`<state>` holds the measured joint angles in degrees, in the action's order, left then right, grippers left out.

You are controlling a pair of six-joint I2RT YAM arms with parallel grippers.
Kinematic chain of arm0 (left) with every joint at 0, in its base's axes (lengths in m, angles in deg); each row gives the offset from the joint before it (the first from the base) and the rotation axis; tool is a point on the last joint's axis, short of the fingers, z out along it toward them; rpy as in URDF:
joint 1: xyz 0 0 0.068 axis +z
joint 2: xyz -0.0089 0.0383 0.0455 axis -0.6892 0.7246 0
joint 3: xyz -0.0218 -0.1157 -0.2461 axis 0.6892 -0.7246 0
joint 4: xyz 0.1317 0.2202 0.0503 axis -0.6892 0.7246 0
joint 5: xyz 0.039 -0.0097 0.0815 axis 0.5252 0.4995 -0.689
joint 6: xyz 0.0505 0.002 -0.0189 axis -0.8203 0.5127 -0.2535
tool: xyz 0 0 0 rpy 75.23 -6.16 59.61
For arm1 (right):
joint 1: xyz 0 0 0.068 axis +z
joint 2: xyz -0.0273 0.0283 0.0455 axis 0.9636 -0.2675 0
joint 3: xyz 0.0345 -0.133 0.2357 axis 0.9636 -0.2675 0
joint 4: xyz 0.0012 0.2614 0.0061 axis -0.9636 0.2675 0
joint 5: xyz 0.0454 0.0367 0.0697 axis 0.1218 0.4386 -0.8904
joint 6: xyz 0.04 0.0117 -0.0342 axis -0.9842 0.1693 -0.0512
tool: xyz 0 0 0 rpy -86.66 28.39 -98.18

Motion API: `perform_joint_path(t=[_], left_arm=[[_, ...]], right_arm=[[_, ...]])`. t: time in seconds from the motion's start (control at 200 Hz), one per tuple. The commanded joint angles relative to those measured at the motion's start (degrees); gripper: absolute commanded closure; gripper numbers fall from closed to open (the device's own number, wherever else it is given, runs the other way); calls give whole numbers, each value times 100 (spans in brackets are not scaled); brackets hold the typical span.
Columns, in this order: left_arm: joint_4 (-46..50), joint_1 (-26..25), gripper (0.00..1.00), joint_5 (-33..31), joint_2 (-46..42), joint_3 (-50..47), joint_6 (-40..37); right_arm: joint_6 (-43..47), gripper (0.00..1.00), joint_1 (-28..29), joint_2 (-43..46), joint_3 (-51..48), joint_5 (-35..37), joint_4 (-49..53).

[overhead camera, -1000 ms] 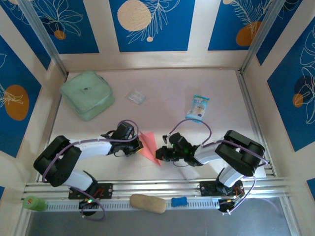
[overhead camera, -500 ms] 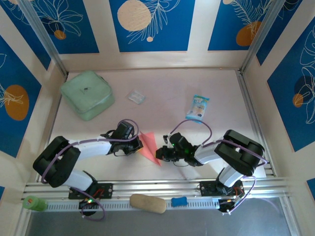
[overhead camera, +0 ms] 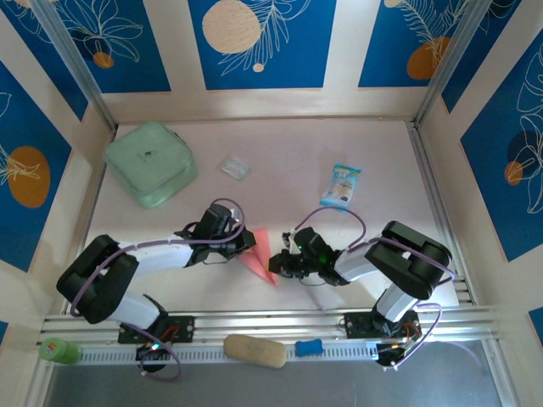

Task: Fold a paper plane with a square sheet of paper (pick it up from the middle)
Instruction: Perform the fourth fold on the wing at the bottom-center of the table.

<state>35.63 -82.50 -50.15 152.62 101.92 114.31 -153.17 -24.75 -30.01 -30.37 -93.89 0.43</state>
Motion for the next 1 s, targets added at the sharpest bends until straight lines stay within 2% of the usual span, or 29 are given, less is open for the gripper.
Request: perform_joint_path(t=[0.0, 0.62, 0.995], left_arm=[[-311, -96, 100, 213, 250, 130, -21], [-625, -202, 96, 295, 845, 262, 15], [-223, -197, 96, 189, 1019, 395, -121]], right_arm=[[-123, 95, 45, -284, -179, -73, 327], [-257, 95, 53, -145, -289, 86, 492], [-248, 96, 61, -161, -223, 84, 655]])
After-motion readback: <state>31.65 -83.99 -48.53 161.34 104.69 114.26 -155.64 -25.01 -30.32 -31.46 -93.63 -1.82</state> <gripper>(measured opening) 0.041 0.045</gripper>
